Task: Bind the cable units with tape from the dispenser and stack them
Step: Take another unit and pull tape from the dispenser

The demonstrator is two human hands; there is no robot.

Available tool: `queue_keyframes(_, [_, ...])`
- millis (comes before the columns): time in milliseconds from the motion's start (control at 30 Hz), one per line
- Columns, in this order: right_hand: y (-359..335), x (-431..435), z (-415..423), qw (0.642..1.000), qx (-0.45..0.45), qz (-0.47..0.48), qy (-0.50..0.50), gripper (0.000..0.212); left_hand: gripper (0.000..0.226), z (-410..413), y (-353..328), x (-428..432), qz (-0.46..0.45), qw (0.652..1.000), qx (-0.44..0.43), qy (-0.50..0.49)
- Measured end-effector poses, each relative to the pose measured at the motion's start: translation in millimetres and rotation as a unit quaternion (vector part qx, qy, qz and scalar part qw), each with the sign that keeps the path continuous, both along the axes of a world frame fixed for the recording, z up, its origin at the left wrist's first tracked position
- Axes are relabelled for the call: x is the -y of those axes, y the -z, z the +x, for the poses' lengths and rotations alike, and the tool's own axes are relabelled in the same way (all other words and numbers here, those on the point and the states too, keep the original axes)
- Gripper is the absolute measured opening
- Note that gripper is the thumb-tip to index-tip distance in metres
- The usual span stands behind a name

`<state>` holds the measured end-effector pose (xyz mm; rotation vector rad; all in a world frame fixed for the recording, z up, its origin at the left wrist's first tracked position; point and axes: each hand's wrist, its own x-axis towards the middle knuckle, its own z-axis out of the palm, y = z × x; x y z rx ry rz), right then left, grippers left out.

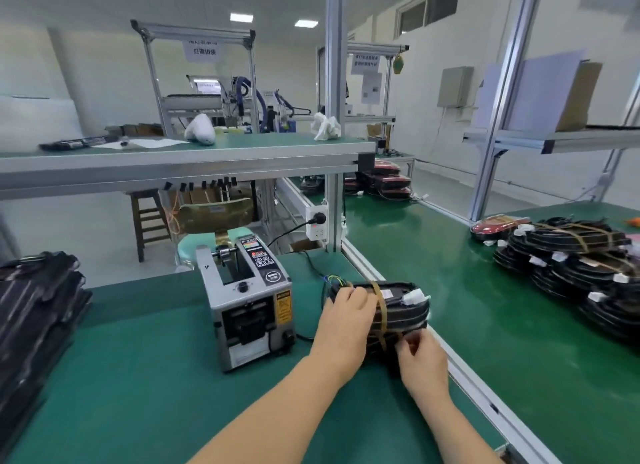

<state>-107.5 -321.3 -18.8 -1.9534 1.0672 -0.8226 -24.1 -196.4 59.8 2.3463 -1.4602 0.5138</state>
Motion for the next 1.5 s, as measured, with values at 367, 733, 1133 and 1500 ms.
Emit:
queue_keyframes(367, [-21.4,-62.5,3.6,0.870,0.317,0.375,-0.047,0.056,0.059,-8.6,15.0,-88.5,-0.029,0.999,-0.004,0.030])
queue_keyframes(733, [-29.7,-83.0,-3.9,0.841,0.281,0.431,-0.170,0.027,0.062,-12.4,37.3,-128.3,-0.078,0.996,-0.005,0.046])
queue_keyframes(1133, [-28.3,-112.1,-2.1,0.806,0.303,0.475,-0.182,0.020,0.060,-24.4,52.8,-165.0,-0.343,0.920,-0.170,-0.087])
queue_keyframes(1500, [-14.2,-166.9,25.9,0.682,0.340,0.558,-0.328,0.053,0.050,4.6,18.7,-203.7,-0.520,0.666,-0.519,-0.132])
